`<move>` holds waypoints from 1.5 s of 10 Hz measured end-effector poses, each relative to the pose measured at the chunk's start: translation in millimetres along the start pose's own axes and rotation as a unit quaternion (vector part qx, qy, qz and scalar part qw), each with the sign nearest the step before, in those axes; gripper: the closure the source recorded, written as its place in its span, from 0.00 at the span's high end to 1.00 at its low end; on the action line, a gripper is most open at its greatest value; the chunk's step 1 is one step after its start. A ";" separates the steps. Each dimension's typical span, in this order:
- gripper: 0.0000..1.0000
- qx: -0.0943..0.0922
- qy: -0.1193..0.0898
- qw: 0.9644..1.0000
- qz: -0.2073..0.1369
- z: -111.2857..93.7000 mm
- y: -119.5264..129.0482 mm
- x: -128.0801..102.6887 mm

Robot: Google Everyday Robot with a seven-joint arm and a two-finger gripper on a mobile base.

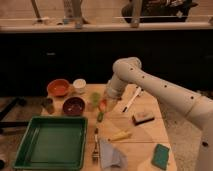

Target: Place apple in red bowl

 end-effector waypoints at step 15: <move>0.00 0.062 -0.012 0.997 -0.052 28.8 -99.4 -62.3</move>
